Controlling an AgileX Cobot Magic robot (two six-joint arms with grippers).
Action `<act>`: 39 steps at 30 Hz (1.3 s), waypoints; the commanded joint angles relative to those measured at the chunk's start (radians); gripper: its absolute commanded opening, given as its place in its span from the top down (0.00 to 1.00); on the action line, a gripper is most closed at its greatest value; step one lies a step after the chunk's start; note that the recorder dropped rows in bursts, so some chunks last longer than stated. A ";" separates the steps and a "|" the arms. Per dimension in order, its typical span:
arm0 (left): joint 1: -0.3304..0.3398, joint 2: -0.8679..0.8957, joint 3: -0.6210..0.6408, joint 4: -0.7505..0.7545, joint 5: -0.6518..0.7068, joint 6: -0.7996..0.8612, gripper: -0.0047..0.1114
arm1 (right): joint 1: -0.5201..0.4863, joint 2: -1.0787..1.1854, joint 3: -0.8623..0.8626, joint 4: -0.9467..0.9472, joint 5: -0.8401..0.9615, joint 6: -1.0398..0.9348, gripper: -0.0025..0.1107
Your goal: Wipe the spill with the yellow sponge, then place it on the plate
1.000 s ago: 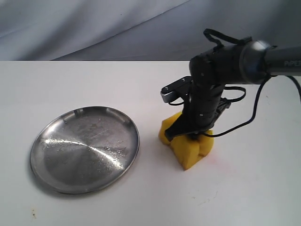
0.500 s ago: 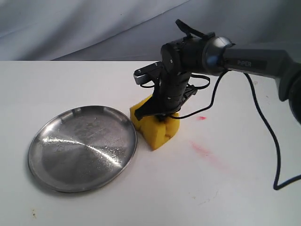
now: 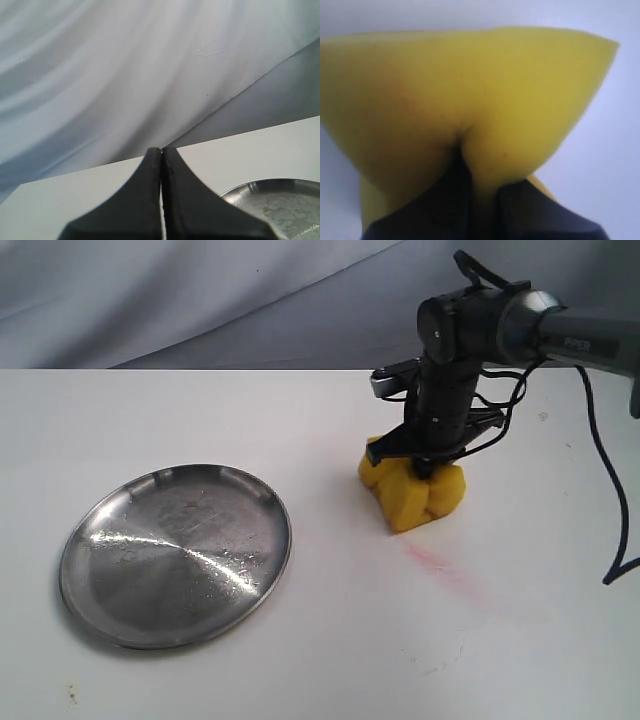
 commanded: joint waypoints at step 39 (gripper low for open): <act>0.004 -0.003 -0.003 -0.007 -0.003 -0.009 0.96 | -0.061 -0.153 0.189 -0.043 -0.022 0.028 0.98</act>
